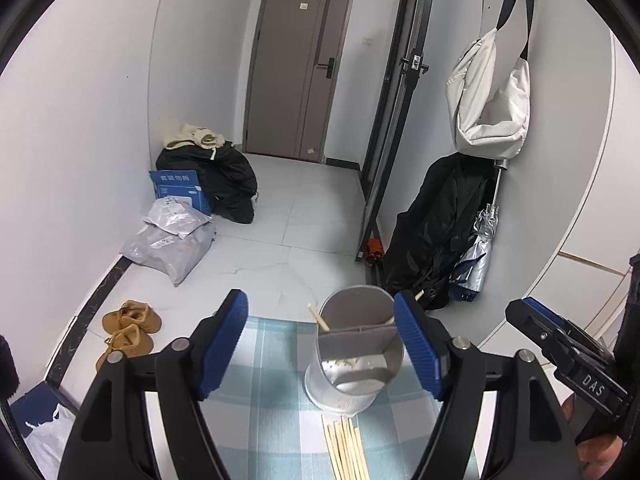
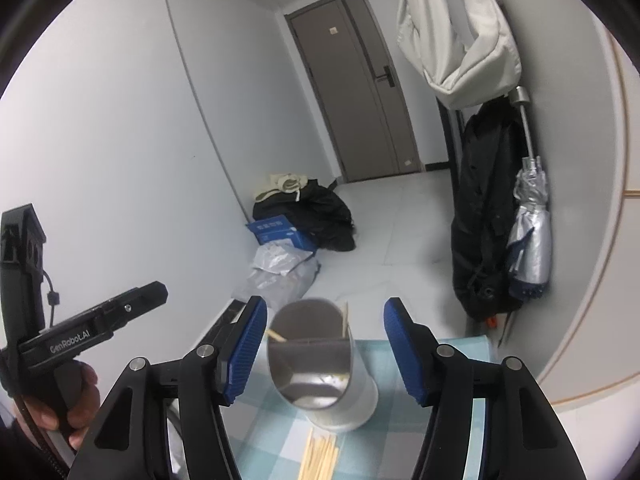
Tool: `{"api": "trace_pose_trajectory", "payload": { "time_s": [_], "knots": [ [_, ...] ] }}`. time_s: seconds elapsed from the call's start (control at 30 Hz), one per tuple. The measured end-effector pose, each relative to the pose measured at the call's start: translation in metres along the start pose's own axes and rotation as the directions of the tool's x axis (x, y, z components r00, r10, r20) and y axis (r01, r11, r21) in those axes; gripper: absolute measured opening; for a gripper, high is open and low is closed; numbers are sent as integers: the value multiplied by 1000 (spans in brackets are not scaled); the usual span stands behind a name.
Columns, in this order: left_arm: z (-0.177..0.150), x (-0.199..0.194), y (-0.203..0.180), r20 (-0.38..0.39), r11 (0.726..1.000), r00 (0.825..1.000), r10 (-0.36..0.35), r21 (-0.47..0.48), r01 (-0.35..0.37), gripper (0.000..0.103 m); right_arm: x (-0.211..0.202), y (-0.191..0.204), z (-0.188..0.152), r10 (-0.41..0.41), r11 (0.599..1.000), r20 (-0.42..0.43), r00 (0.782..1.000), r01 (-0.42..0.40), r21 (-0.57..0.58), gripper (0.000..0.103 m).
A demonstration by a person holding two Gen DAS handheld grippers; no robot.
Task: Organize utensils
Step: 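Open both grippers to drop the chopsticks into the holder cup, then move both grippers back down to the chopstick pile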
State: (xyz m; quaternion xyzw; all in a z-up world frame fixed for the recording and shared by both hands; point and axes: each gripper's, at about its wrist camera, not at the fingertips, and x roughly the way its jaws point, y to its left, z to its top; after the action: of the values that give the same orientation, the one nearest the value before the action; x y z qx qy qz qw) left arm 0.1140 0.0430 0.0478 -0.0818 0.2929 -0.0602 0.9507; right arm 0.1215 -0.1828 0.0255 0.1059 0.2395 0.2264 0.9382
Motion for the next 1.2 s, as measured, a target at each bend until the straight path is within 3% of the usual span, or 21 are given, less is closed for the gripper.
{"api": "trace_pose_trajectory", "payload": {
  "time_s": [0.07,0.27,0.33,0.57,0.97,1.2],
  "knots": [
    [-7,-8,1,14,1000,1000,8,-7,-8,84,-8,3,-7,-4,1000,11,1000,4,-9,65],
    [-30,-23,3,52,999,998,27,-17,-26,86,-34,15,-32,-12,1000,54,998,13,-28,77],
    [-36,-25,4,58,999,998,34,-21,-33,92,-40,19,-41,-15,999,60,998,17,-40,78],
    [-60,-32,7,108,998,993,56,-23,-54,96,-51,29,-74,-45,996,58,997,49,-70,82],
    [-114,-1,12,14,999,1000,18,-34,-18,96,-45,23,-120,-109,990,-9,994,108,-92,89],
    [-133,26,22,-51,996,997,51,-67,-55,96,-21,12,-145,-138,987,-101,985,128,-96,89]
  ]
}}
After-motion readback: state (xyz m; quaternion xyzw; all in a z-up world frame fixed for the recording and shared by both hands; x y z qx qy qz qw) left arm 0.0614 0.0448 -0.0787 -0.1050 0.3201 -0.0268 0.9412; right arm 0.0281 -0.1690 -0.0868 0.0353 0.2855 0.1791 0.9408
